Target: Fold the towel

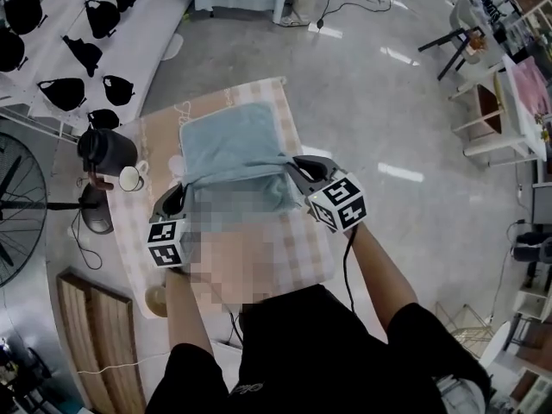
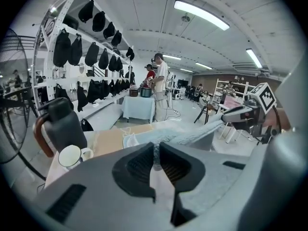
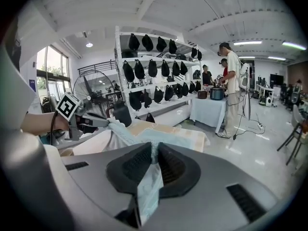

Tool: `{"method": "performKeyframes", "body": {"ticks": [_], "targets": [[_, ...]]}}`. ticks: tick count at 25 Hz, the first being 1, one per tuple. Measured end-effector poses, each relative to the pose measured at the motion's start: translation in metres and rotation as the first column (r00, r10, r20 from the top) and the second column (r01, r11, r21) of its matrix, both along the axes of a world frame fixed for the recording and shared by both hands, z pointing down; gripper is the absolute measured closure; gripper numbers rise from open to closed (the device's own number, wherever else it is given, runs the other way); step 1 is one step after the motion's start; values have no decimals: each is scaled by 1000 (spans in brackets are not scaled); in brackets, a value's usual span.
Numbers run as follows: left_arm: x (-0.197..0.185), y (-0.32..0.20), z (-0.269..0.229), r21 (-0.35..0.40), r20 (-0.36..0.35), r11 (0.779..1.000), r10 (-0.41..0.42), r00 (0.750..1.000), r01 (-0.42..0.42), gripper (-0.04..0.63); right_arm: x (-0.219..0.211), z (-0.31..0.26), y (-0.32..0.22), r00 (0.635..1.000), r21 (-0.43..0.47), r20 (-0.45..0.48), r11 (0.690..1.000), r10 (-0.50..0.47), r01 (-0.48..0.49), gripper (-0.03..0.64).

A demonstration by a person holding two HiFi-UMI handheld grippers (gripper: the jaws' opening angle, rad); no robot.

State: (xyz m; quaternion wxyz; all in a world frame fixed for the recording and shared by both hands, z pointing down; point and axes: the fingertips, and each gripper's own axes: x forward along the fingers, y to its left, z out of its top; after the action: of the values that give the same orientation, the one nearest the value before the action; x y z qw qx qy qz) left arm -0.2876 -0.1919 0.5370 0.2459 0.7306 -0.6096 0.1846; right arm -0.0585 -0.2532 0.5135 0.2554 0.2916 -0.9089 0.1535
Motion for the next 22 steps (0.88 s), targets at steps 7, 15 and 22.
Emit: {"method": "performKeyframes", "body": {"ticks": [7, 15, 22], "targets": [[-25, -70, 20, -1, -10, 999, 36, 999, -36, 555, -24, 23, -64, 999, -2, -25, 1000, 30, -30, 574], [-48, -132, 56, -46, -16, 997, 69, 997, -69, 555, -47, 48, -118, 995, 48, -87, 998, 53, -49, 574], [-61, -164, 63, -67, -10, 995, 66, 998, -67, 555, -61, 58, -160, 993, 24, -96, 997, 70, -68, 574]]}}
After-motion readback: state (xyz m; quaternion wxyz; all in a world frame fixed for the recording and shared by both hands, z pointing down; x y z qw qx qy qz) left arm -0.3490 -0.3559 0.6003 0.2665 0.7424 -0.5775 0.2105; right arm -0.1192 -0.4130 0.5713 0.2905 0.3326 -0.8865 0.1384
